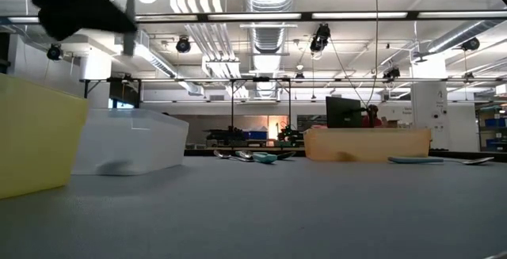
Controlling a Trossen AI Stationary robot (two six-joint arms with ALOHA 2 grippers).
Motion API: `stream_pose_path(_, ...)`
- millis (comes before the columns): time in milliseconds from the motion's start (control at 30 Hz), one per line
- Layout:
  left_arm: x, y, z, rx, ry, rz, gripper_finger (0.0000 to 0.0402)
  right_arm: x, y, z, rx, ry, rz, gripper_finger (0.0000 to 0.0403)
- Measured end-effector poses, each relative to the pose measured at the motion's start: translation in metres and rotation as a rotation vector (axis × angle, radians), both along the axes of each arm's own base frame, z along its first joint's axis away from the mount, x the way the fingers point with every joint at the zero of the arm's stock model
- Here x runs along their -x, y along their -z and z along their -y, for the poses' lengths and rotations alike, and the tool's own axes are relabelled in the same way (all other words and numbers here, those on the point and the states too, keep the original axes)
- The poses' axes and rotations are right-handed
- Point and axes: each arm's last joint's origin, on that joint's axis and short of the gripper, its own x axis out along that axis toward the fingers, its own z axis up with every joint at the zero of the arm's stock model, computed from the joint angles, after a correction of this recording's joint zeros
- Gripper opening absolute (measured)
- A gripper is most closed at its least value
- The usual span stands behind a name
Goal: Sort silverware by color (type)
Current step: Put the light blue spoon into the white bin, then put the black spoon into the yellow bin
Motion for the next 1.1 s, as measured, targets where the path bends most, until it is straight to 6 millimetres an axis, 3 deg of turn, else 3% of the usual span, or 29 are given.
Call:
stream_pose_path(500,0.035,0.015,-0.017,0.135,0.129,-0.502,0.0012,0.016,0.02,-0.048,-0.041,-0.005,-0.143,0.015)
stream_pose_path(700,0.039,0.017,-0.018,0.169,0.159,-0.587,0.0014,0.021,0.028,-0.063,-0.072,0.027,-0.18,0.0149)
stream_pose_path(1100,0.041,0.019,-0.019,0.162,0.162,-0.645,0.0174,0.034,0.062,-0.088,-0.109,0.114,-0.315,0.0148)
